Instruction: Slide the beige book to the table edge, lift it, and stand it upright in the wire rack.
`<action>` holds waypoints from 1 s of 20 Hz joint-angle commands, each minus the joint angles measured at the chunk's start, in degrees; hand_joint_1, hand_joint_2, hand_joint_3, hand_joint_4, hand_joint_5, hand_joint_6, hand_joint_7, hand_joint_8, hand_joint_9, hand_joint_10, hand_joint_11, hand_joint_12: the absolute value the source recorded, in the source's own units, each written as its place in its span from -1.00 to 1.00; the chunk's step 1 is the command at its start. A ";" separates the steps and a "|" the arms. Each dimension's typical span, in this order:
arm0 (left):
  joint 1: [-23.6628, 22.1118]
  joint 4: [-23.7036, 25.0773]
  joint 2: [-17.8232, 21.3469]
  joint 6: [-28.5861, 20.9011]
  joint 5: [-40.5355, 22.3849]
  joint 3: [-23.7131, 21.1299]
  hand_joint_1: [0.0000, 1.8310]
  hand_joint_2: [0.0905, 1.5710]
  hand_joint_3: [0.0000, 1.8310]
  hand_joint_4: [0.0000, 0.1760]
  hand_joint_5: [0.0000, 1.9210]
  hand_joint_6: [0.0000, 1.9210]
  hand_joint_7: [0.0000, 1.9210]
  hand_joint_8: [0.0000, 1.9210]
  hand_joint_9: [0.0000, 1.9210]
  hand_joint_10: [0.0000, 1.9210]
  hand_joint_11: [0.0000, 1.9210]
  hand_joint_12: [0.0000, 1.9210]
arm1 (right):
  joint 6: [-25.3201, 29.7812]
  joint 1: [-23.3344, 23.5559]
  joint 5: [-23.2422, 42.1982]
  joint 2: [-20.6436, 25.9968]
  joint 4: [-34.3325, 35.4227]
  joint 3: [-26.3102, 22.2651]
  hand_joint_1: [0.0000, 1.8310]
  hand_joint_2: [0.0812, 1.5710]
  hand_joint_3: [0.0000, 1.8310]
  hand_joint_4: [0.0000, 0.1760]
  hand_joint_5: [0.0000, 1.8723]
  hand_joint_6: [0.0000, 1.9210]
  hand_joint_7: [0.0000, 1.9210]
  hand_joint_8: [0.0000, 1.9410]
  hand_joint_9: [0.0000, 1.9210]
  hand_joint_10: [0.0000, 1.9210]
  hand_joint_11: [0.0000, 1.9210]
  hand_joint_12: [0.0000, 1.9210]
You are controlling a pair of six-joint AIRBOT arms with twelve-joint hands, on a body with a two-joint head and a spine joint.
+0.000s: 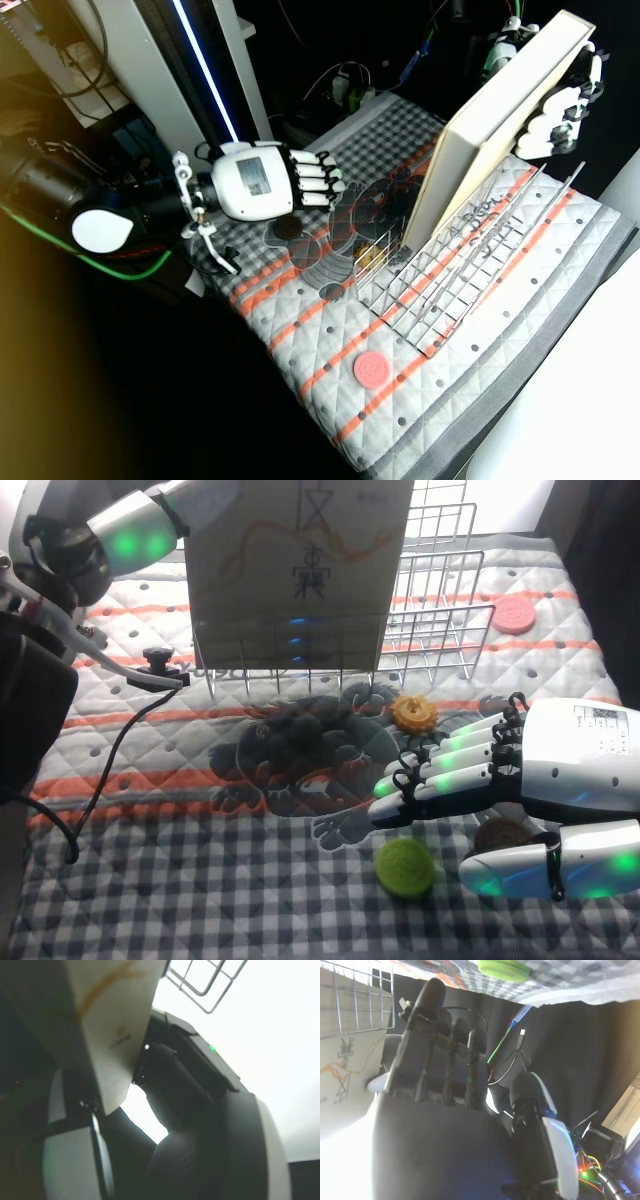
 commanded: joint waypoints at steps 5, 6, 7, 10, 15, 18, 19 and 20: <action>-1.44 2.92 3.39 2.03 -4.66 -2.37 -0.31 0.18 -1.00 1.00 -1.00 -1.00 -1.00 -1.00 -1.00 -1.00 -1.00 -0.99 | 0.18 0.14 6.40 0.23 2.94 -0.22 -0.90 0.81 -1.00 -1.00 -0.50 -1.00 -0.54 -1.00 -0.55 -1.00 -0.27 -0.47; -1.81 3.74 3.91 2.32 -4.32 -2.71 -0.33 0.16 -1.00 1.00 -1.00 -1.00 -1.00 -1.00 -1.00 -1.00 -1.00 -1.00 | 0.18 0.01 6.40 0.29 3.14 -0.29 -0.90 0.81 -1.00 -1.00 -0.49 -0.99 -0.52 -0.99 -0.55 -1.00 -0.28 -0.48; -1.99 4.24 4.25 2.32 -4.03 -2.87 -0.37 0.13 -1.00 1.00 -1.00 -1.00 -1.00 -1.00 -1.00 -1.00 -0.99 -1.00 | 0.18 -0.05 6.40 0.34 3.24 -0.33 -0.90 0.81 -1.00 -1.00 -0.49 -1.00 -0.53 -1.00 -0.56 -1.00 -0.31 -0.49; -2.43 5.80 6.24 2.37 -2.92 -3.74 -0.41 0.11 -1.00 1.00 -1.00 -1.00 -1.00 -1.00 -0.99 -1.00 -1.00 -0.44 | 0.18 -0.43 6.39 0.66 3.69 -0.65 -0.87 0.82 -1.00 -1.00 -0.47 -1.00 -0.52 -1.00 -0.58 -1.00 -0.34 -0.52; -1.77 12.77 13.74 3.38 -1.67 -8.80 -0.52 0.15 -1.00 1.00 -1.00 -1.00 -1.00 -1.00 -1.00 -1.00 -1.00 -0.99 | 0.06 -0.44 6.45 2.63 5.72 -0.80 -0.95 0.83 -1.00 -1.00 -0.48 -1.00 -0.53 -1.00 -0.60 -1.00 -0.57 -0.65; 2.40 16.07 20.06 3.52 -5.89 -14.22 -0.62 0.14 -1.00 1.00 -1.00 -1.00 -1.00 -1.00 -1.00 -1.00 -1.00 -1.00 | -6.00 -0.21 8.44 6.42 10.22 -2.85 -0.89 0.84 -1.00 -1.00 -0.55 -1.00 -0.62 -1.00 -0.66 -1.00 -0.66 -0.79; 4.97 16.48 22.34 3.64 -8.30 -16.43 -0.62 0.14 -1.00 1.00 -1.00 -1.00 -1.00 -1.00 -1.00 -1.00 -1.00 -1.00 | -8.45 -0.50 10.61 7.91 13.05 -3.70 -0.89 0.84 -1.00 -1.00 -0.55 -1.00 -0.62 -1.00 -0.66 -1.00 -0.66 -0.79; 8.06 16.42 24.32 3.89 -11.31 -18.59 -0.65 0.30 -0.98 1.00 -1.00 -1.00 -1.00 -1.00 -1.00 -1.00 -1.00 -1.00 | -11.08 -0.86 12.89 9.24 15.94 -4.37 -0.87 0.85 -1.00 -1.00 -0.55 -1.00 -0.56 -1.00 -0.62 -1.00 -0.64 -0.85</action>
